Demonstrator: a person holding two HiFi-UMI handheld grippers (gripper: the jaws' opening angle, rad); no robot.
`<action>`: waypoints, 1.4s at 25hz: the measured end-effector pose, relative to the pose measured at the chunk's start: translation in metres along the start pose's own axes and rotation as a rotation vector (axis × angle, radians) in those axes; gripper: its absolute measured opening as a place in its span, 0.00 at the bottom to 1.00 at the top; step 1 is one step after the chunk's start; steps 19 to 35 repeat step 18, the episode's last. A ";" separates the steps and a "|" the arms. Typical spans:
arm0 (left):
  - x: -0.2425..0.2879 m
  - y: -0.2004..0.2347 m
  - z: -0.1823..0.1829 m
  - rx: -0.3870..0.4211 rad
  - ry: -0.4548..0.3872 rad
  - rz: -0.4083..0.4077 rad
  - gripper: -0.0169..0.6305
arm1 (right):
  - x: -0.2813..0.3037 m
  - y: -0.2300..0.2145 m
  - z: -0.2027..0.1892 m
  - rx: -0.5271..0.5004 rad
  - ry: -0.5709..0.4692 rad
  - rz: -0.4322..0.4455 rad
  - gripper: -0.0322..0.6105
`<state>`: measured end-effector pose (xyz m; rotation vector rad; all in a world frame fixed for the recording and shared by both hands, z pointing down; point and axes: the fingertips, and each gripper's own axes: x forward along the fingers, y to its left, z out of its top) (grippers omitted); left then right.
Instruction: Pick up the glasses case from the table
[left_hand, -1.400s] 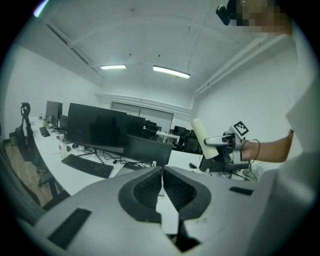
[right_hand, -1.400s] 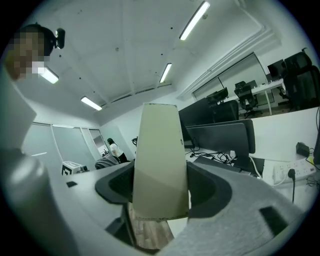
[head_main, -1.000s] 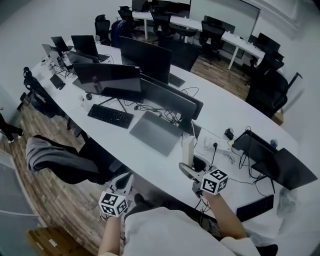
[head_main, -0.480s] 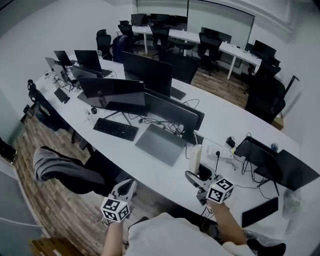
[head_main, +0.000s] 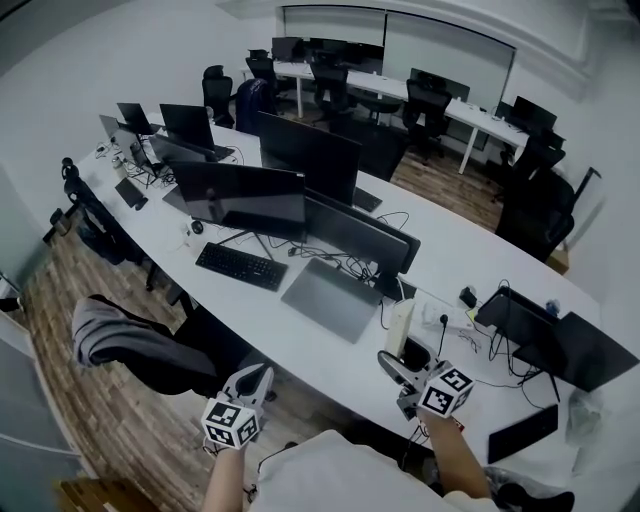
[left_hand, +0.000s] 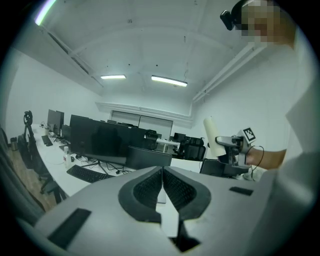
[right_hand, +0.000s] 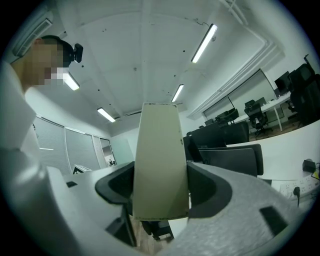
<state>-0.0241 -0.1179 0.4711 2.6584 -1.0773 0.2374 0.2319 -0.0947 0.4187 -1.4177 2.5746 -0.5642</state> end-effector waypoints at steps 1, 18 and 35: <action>-0.001 0.003 -0.001 -0.003 0.000 0.004 0.04 | 0.002 0.001 0.000 -0.002 0.000 0.002 0.53; -0.011 0.027 -0.001 -0.003 -0.003 0.018 0.04 | 0.022 0.020 -0.003 -0.012 0.014 0.033 0.53; -0.011 0.027 -0.001 -0.003 -0.003 0.018 0.04 | 0.022 0.020 -0.003 -0.012 0.014 0.033 0.53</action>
